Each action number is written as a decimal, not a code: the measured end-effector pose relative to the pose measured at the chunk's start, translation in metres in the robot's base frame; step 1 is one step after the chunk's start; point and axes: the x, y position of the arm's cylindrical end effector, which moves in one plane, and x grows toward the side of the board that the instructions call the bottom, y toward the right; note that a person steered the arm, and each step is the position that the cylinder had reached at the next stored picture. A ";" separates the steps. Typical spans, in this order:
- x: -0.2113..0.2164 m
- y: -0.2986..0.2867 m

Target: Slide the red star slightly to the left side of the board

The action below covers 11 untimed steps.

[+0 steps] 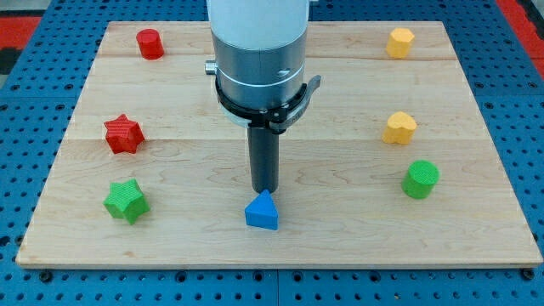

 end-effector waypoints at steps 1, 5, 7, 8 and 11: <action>0.001 0.000; 0.087 -0.101; -0.030 -0.142; -0.023 -0.105; 0.009 -0.278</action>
